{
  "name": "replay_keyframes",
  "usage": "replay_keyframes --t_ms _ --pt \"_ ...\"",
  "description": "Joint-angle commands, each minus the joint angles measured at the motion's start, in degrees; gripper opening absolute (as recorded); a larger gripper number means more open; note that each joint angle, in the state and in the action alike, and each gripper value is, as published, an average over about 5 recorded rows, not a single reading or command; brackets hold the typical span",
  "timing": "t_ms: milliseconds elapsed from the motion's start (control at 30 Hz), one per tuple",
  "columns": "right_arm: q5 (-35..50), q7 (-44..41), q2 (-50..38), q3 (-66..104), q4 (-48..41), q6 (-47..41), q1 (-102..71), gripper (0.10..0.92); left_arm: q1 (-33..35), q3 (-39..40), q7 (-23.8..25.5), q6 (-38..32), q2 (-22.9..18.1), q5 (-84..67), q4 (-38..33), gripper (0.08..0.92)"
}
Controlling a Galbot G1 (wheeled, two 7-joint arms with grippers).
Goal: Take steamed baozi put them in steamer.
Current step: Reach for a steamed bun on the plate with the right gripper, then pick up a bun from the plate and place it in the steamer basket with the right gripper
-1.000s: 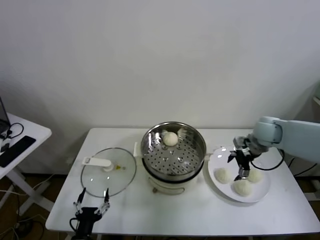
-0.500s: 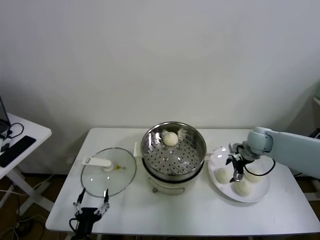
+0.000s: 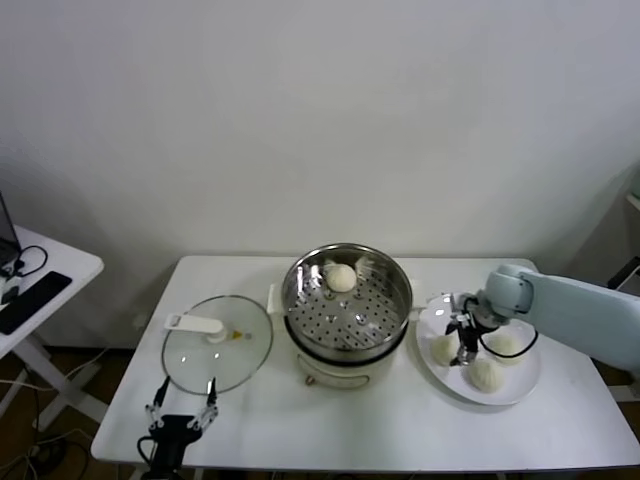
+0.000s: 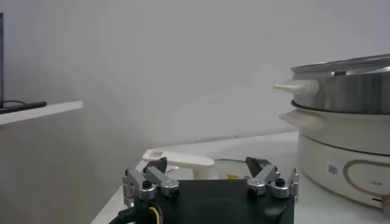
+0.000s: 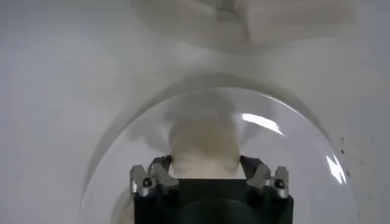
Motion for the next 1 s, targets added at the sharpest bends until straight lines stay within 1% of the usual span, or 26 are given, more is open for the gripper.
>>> replay_keyframes --t_ms 33,133,233,433,533,633,767,900,1000 --pt "-0.4 -1.5 -0.1 1.8 -0.3 0.4 -0.4 0.692 0.0 -0.1 -0.1 -0.1 0.0 0.1 0.0 0.823" --pt "0.6 -2.3 -1.3 -0.7 1.2 0.8 3.2 0.658 0.1 -0.1 -0.1 -0.1 0.0 0.1 -0.1 0.823" --pt "3.0 -3.8 -2.5 -6.7 3.5 1.7 11.2 0.642 0.3 -0.1 -0.1 -0.1 0.0 0.2 -0.2 0.823" --pt "8.8 -9.7 -2.9 -22.1 7.6 4.8 32.6 0.636 0.5 0.0 -0.1 -0.3 0.1 0.3 -0.1 0.823" --pt "11.3 -12.8 -2.2 -26.7 8.8 5.9 40.8 0.636 0.6 0.0 -0.2 -0.4 0.3 0.3 0.2 0.823" --pt "15.2 -14.7 -0.4 -29.6 10.0 6.3 47.8 0.636 0.6 0.2 -0.2 -0.4 0.3 0.3 0.1 0.823" --pt "22.6 -15.6 3.4 -31.1 12.6 5.6 54.3 0.636 0.8 0.4 -0.1 -0.4 0.3 0.4 0.0 0.823" --pt "27.4 -14.9 7.9 -28.5 14.7 3.5 56.0 0.636 1.0 0.7 -0.2 -0.6 0.3 0.7 0.1 0.823" --pt "28.8 -13.9 11.4 -24.4 14.9 1.5 54.3 0.636 1.1 0.9 -0.2 -0.8 0.3 0.9 0.1 0.823"
